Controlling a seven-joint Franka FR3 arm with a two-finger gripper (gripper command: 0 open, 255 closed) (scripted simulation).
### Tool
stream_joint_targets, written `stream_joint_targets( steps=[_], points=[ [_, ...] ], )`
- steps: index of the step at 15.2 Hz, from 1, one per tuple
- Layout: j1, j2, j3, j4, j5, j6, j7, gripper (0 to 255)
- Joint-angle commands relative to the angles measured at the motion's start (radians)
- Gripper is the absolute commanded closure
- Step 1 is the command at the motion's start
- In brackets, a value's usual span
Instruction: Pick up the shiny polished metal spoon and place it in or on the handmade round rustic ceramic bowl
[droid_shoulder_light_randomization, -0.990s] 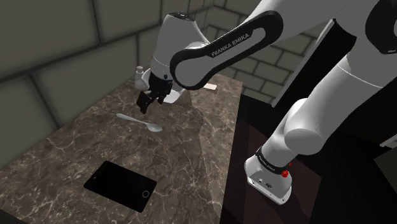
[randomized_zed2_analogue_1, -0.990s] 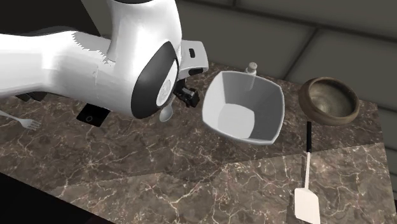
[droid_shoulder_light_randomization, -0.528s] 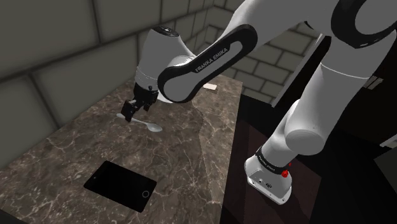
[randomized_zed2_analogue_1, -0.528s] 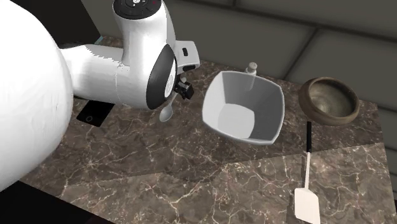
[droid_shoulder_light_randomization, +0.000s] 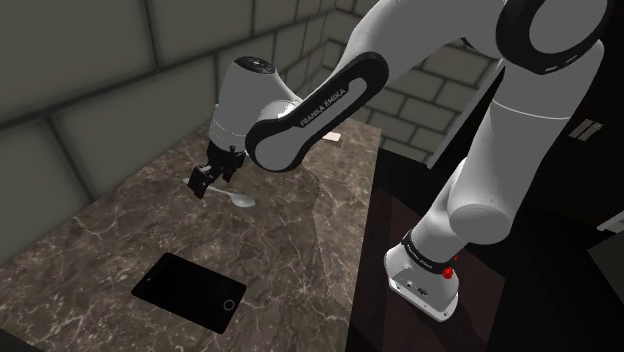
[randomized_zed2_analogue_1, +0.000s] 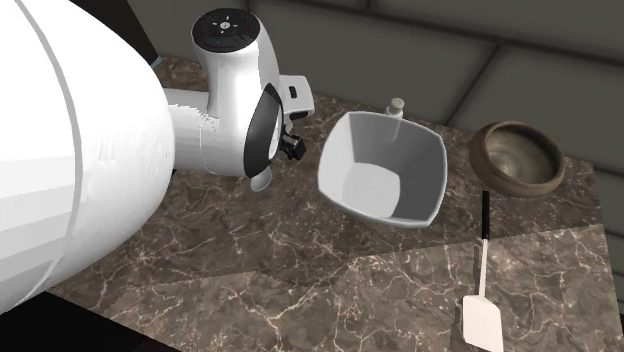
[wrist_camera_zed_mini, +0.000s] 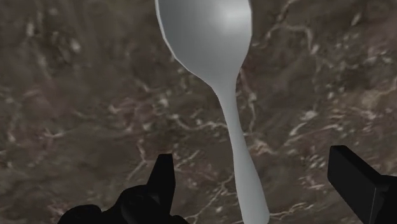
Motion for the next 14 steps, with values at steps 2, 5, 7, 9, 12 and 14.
stream_joint_targets(
  steps=[2, 5, 7, 9, 12, 14],
  points=[
    [0.0, 0.002, -0.001, 0.0, -0.001, 0.001, 0.001, 0],
    [0.0, 0.001, -0.001, 0.0, -0.001, 0.001, 0.001, 255],
    [0.0, 0.001, -0.001, 0.0, -0.001, 0.001, 0.001, 255],
    [0.0, 0.001, -0.001, 0.0, -0.001, 0.001, 0.001, 255],
    [0.0, 0.001, -0.001, 0.0, -0.001, 0.001, 0.001, 255],
    [0.0, 0.002, -0.001, 0.0, -0.001, 0.001, 0.001, 255]
  ],
)
